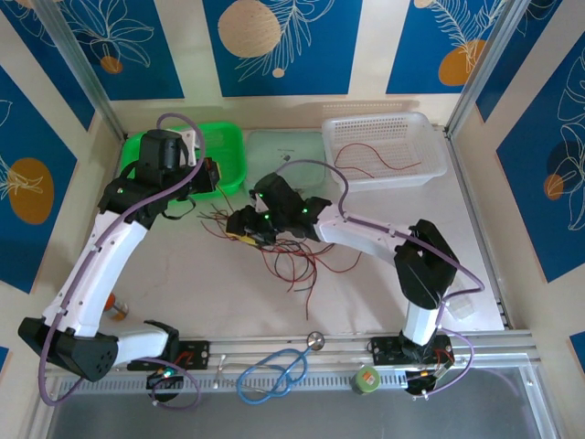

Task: Untangle the cables

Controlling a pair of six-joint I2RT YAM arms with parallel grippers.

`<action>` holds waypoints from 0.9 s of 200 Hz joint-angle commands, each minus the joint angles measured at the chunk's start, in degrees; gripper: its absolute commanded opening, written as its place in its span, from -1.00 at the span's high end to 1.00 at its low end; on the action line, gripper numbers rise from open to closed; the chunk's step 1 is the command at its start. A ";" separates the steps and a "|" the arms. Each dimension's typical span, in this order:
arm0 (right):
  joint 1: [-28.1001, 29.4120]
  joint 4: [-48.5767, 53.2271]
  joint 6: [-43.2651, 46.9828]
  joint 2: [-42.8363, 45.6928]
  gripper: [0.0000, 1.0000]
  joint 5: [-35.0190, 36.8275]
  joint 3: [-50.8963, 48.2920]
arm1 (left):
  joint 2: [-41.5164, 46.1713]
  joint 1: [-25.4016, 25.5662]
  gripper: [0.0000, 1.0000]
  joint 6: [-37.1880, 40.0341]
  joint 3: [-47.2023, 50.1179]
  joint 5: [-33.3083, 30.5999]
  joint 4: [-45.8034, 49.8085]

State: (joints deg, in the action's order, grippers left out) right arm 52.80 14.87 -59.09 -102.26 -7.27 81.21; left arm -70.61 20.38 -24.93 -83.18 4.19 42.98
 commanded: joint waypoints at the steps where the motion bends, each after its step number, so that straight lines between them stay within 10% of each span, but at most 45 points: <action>1: 4.03 13.49 24.07 -1.16 0.00 11.82 4.99 | 0.44 0.26 1.00 1.36 -2.20 1.52 0.90; 72: 13.34 11.58 67.35 -7.32 -0.02 40.61 1.41 | -0.89 0.19 1.00 2.17 -4.41 0.82 2.46; 134: 17.14 9.70 76.58 -9.35 -0.02 55.24 2.26 | -1.02 0.20 1.00 1.90 -4.01 1.10 2.37; 180: 14.74 11.41 69.09 -3.46 -0.01 49.62 -0.44 | -0.88 0.26 1.00 1.99 -4.36 1.08 2.69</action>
State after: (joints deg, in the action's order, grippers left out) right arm 69.65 25.71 13.47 -110.85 44.34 82.63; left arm -71.75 20.40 -23.83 -85.78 4.49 45.01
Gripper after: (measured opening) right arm 0.509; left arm 0.052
